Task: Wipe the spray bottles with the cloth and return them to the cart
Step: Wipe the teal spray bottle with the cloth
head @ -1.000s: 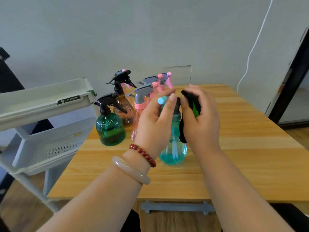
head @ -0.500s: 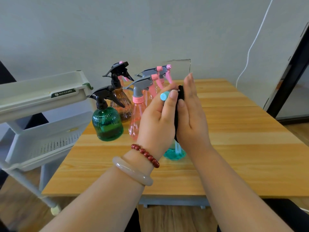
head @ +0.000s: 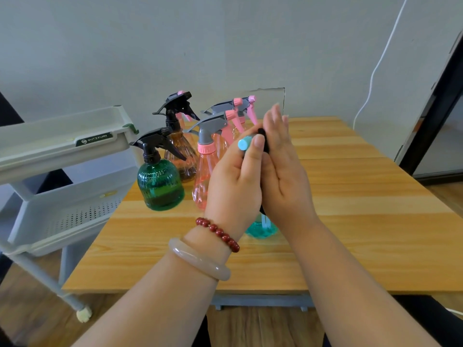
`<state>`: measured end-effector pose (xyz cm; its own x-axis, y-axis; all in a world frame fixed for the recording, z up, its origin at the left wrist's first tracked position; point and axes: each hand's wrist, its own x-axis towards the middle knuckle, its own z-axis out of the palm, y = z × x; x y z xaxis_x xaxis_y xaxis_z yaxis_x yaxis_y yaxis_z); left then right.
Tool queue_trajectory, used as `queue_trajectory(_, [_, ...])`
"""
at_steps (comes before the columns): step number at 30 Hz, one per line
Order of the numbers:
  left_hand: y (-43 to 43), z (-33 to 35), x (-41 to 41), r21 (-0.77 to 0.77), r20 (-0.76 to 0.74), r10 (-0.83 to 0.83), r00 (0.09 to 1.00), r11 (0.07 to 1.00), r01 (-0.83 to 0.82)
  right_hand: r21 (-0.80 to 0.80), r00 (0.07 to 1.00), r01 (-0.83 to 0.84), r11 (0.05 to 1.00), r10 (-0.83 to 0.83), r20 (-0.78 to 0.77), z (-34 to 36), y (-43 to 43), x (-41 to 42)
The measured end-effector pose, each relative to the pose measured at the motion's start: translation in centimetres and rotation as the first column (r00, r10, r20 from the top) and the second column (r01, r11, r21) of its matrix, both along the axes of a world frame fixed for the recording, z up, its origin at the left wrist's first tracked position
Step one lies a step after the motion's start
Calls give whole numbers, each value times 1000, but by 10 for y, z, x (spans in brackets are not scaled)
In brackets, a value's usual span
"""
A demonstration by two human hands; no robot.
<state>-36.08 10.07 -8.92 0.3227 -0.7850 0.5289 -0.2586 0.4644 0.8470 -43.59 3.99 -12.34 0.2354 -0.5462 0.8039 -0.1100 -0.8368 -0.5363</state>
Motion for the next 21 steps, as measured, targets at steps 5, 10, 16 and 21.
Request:
queue_trajectory(5, [0,1,1,16,3,22,1000,1000,-22,191,995,-24,981,6,95,2,4,1])
queue_trajectory(10, [0,1,3,36,6,1,1000,999,-1,113,997,-7,994,-1,73,-4,0,0])
queue_trajectory(16, [0,2,4,27,36,8,999,1000,-9,66,997,5,998,-10,71,-5,9,4])
queue_trajectory(21, [-2,1,4,47,17,19,1000,999,-20,274,987,-81,958,39,154,-2,-1,1])
